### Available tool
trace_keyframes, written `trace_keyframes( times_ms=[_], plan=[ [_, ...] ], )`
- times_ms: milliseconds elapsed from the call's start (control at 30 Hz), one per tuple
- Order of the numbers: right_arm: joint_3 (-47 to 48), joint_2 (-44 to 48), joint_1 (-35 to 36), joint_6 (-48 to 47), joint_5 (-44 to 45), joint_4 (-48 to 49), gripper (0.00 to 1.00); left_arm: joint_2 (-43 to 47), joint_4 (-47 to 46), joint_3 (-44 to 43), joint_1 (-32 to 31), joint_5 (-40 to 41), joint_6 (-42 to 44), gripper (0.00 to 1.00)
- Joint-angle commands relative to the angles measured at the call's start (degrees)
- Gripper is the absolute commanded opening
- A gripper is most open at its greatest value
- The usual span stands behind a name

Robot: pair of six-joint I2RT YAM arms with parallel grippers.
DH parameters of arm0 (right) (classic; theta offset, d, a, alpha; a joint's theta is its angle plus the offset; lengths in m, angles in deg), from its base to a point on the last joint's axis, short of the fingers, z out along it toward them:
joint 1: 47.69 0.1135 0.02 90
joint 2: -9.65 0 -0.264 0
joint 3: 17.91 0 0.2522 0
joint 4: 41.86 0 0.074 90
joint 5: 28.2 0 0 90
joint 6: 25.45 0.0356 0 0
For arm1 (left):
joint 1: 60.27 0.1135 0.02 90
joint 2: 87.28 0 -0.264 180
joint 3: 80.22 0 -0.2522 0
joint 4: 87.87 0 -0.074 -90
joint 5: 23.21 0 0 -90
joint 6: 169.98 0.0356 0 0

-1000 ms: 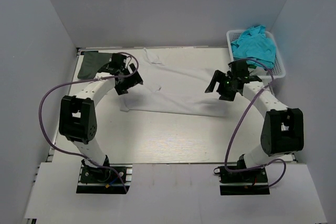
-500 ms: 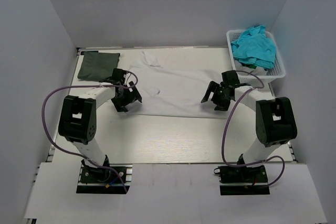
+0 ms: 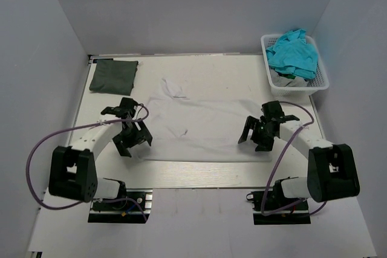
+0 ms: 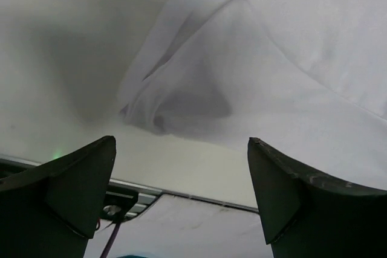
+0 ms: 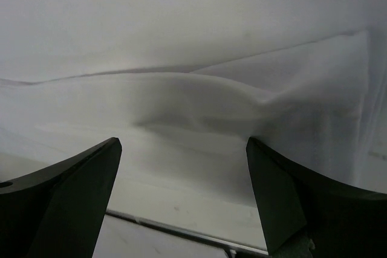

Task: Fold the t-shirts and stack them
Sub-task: Fold the flattened tshirt in 1/3 of the way

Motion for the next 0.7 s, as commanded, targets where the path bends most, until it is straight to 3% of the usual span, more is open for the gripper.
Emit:
trace_keyframes(
  times_ms=[0,100,267,667],
  plan=[
    [-2.12,3.61,0.03,-6.43,-3.31,-11.44,0.9,5.02,9.16,-1.79,-0.34,2.9,-0.71,1.0],
    [2.27,5.2,0.03,-8.82,-4.37,-14.52,0.9,5.55,10.49,-6.88,-0.34,4.84,-0.71,1.0],
    [8.95,5.2,-0.06,-8.47,-4.63,-12.78,0.9,4.41,5.05,-13.66,0.19,5.38,1.13,1.0],
    [6.33,-2.79,-0.94,-5.22,3.0,-6.09,0.9,-13.32,-6.11,-33.95,0.19,1.52,6.75,1.0]
  ],
)
